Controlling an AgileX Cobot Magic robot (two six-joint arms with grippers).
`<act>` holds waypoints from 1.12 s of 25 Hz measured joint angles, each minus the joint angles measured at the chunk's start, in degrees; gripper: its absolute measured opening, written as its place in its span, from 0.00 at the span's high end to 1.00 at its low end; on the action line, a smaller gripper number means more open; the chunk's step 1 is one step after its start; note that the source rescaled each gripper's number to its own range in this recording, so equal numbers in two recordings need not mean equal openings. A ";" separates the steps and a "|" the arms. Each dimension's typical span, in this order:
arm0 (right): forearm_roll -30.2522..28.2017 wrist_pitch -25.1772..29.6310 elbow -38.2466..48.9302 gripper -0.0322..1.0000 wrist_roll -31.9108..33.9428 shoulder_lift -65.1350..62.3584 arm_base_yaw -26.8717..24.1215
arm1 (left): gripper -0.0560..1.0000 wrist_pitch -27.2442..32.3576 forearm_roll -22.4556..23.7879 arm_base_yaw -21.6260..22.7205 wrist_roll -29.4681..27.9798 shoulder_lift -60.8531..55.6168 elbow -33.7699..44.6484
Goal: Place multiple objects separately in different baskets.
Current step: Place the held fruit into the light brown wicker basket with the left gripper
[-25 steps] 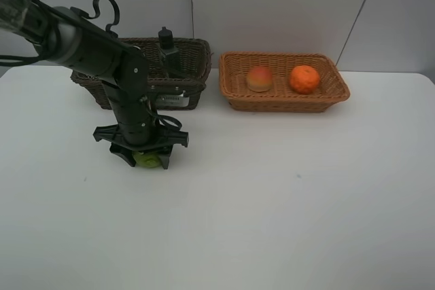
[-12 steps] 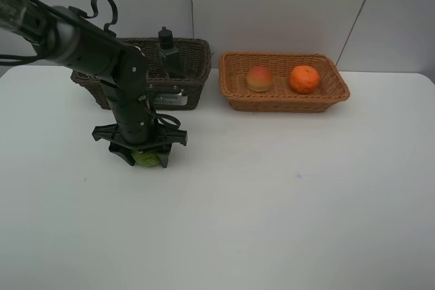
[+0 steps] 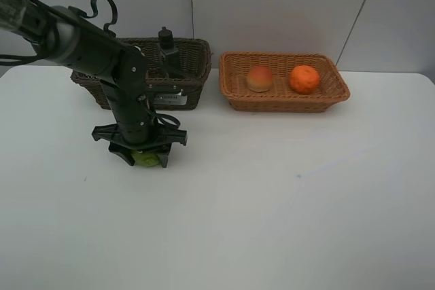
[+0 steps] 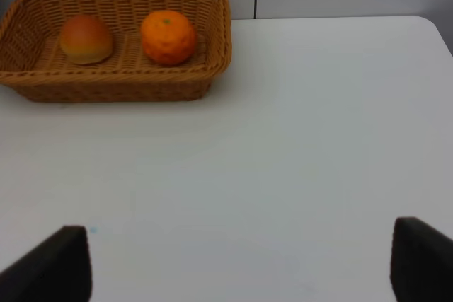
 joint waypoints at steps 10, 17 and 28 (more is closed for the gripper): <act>0.00 0.00 0.00 0.15 0.00 0.00 0.00 | 0.23 11.97 0.33 -2.69 1.32 -0.97 -9.77; 0.00 0.00 0.00 0.15 0.00 0.00 0.00 | 0.23 15.70 0.71 -7.77 3.08 -0.07 -24.30; 0.00 0.00 0.00 0.15 0.00 0.00 0.00 | 0.23 9.53 7.32 -12.64 3.39 8.60 -47.60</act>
